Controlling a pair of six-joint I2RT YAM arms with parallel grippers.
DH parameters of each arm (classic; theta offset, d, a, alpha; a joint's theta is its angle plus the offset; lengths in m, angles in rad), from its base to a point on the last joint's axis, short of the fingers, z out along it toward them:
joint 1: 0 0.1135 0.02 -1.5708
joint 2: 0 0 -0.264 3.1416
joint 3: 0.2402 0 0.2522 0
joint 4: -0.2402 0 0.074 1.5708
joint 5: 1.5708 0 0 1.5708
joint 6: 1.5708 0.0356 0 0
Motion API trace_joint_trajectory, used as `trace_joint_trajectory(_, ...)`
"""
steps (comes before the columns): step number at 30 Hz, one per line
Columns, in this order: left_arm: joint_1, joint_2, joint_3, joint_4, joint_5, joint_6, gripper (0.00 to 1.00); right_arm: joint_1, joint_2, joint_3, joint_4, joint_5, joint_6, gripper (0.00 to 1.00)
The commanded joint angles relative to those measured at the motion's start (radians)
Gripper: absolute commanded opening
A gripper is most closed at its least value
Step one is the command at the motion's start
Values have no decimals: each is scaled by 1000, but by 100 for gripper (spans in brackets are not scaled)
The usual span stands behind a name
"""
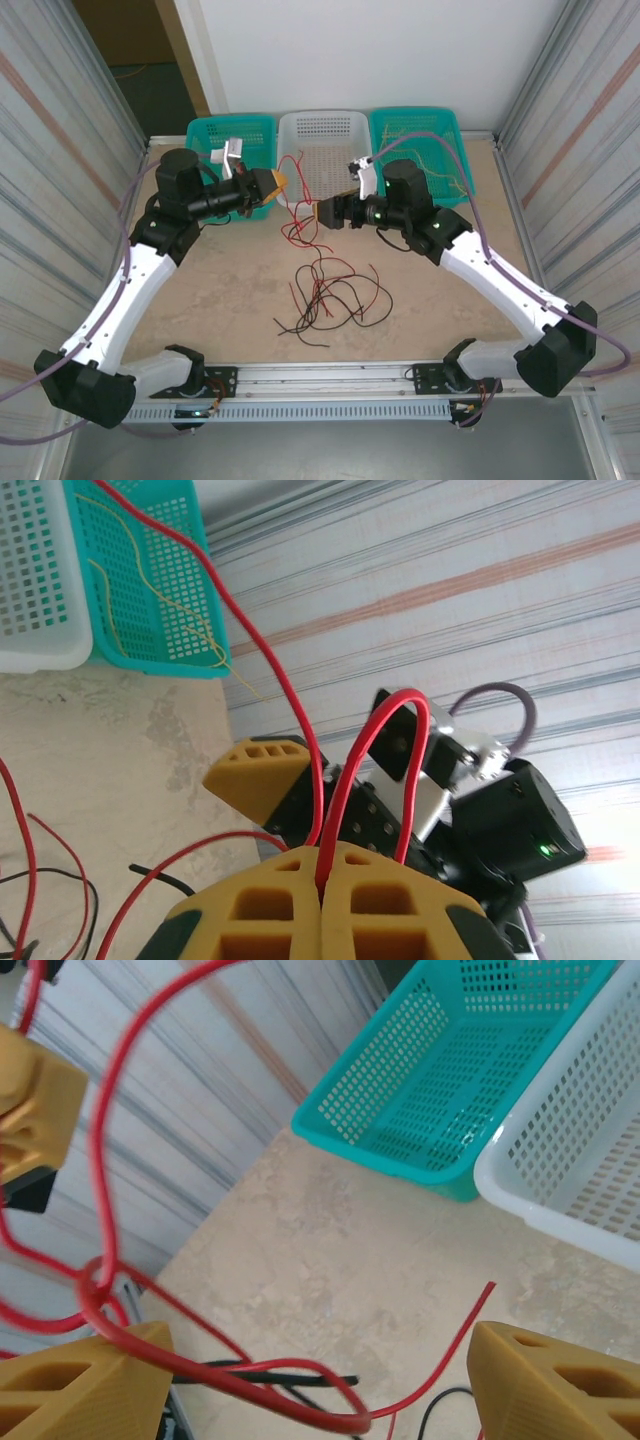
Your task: Untangle the cables
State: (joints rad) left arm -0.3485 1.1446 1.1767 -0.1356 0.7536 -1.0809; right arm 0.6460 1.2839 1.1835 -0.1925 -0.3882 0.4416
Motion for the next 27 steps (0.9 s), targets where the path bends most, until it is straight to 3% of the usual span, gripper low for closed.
trace_joint_trajectory(1,5,-22,41,77,50,-33,0,-2,26,34,79,-31,53,73)
trace_joint_trajectory(3,4,-23,44,80,55,-35,0,7,42,40,92,-22,59,71)
trace_joint_trajectory(9,5,-25,40,71,53,-22,0,5,61,44,149,-24,87,50)
trace_joint_trajectory(15,3,-25,41,95,62,-32,0,-7,78,43,183,-62,124,37)
trace_joint_trajectory(27,5,-39,25,132,74,-45,0,-14,110,22,265,-86,215,31)
